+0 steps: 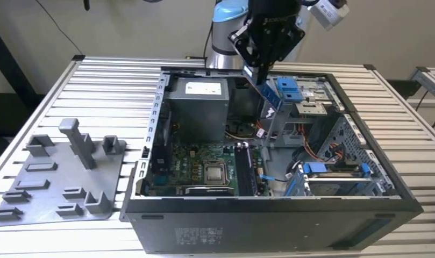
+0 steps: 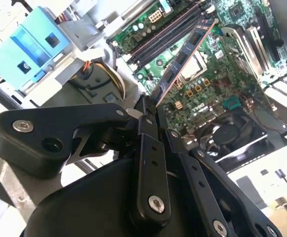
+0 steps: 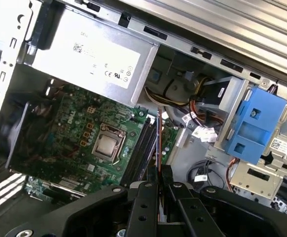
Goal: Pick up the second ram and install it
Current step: 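Insert the second ram into the second slot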
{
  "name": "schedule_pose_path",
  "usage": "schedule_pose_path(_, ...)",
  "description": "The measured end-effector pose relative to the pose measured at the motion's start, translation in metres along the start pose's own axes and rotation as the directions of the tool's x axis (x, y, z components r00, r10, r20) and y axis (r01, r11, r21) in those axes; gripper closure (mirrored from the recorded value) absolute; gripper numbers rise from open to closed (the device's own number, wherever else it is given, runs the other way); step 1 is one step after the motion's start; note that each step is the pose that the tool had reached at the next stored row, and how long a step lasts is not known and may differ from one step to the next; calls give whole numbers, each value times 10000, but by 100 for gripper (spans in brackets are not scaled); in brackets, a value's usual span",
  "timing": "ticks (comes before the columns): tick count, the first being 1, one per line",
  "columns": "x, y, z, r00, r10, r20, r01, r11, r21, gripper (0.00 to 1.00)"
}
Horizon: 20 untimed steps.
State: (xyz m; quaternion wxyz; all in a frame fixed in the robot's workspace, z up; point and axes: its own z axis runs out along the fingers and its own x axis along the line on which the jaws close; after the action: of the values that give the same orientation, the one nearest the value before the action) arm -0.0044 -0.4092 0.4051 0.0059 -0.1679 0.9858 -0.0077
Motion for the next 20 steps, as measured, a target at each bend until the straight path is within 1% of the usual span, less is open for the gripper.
schedule_pose_path(3,0,0,3,9993,369,-5,-369,9993,2,86)
schedule_pose_path(5,0,0,5,9981,623,-10,-623,9981,5,86)
schedule_pose_path(8,0,-1,7,9950,1003,-17,-1003,9950,10,86)
schedule_pose_path(10,0,0,8,9921,1257,-21,-1257,9921,13,86)
schedule_pose_path(14,1,-1,12,9844,1758,-28,-1758,9844,18,86)
schedule_pose_path(17,1,-1,15,9769,2135,-35,-2135,9769,23,86)
schedule_pose_path(20,1,-1,18,9684,2494,-39,-2493,9684,26,86)
